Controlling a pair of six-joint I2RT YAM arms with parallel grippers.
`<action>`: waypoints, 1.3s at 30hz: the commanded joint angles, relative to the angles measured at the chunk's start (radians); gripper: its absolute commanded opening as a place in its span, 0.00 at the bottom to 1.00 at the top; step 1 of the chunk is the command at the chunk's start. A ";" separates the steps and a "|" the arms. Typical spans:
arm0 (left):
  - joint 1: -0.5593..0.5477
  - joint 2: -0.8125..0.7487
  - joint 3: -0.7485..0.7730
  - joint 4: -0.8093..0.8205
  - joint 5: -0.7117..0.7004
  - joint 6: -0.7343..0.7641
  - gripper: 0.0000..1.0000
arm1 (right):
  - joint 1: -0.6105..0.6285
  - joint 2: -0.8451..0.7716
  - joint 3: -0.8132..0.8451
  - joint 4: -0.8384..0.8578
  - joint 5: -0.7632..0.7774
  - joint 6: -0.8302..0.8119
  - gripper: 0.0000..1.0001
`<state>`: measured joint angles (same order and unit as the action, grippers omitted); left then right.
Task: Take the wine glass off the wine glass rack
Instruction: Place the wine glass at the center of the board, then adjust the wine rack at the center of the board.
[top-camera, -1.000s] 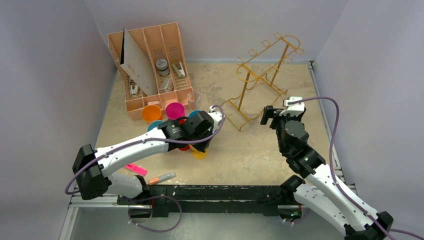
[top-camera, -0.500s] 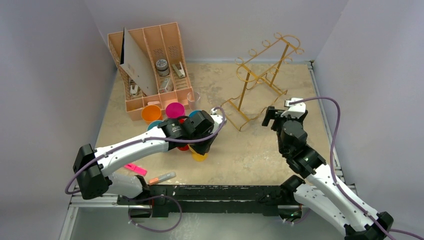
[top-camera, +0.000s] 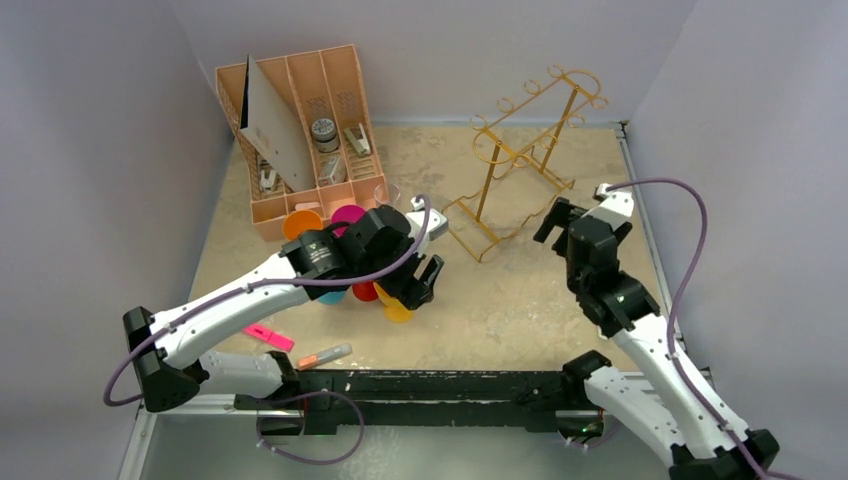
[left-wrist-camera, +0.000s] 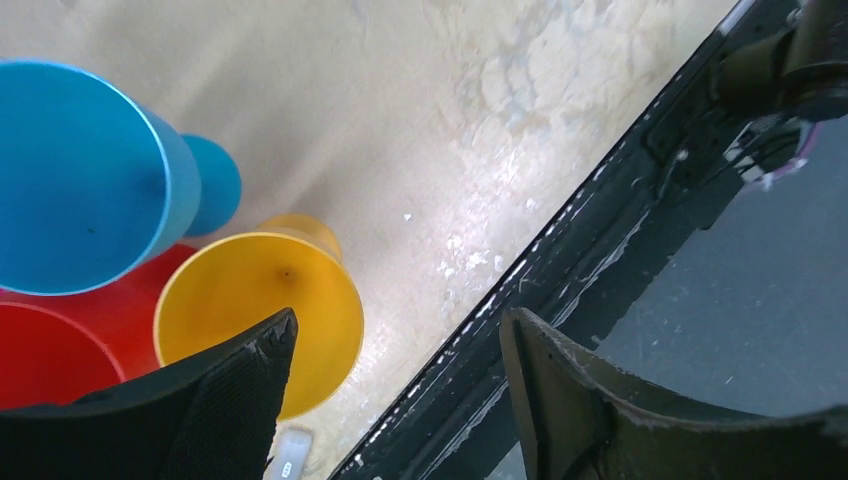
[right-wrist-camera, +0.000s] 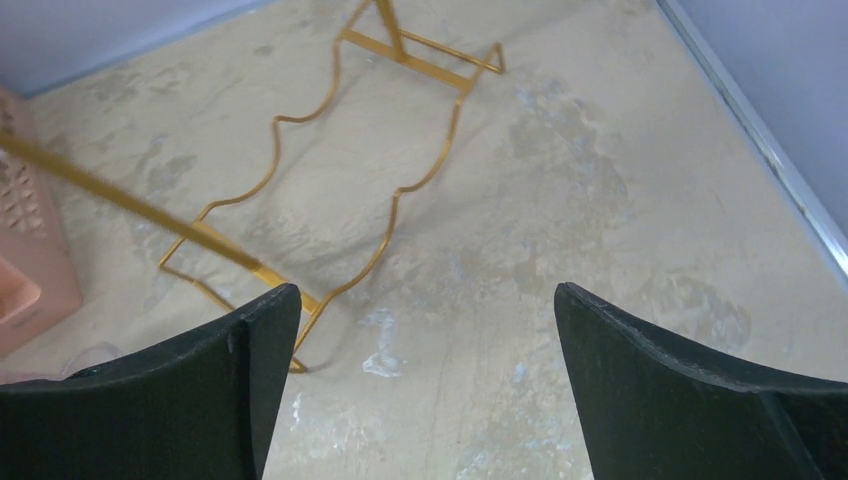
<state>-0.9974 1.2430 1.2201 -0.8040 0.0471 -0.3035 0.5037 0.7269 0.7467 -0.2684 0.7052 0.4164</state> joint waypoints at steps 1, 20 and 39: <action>-0.003 -0.015 0.120 -0.068 -0.042 -0.024 0.74 | -0.240 0.076 0.074 -0.190 -0.301 0.254 0.99; 0.409 -0.009 0.421 -0.358 -0.181 0.007 0.95 | -0.649 0.797 0.402 -0.154 -0.857 0.400 0.99; 1.055 -0.085 0.283 -0.304 0.025 0.031 0.97 | -0.662 1.356 0.890 -0.065 -1.139 0.286 0.92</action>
<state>-0.0296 1.1969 1.5215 -1.1378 0.0093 -0.2840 -0.1528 2.0552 1.5513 -0.4110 -0.2474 0.7784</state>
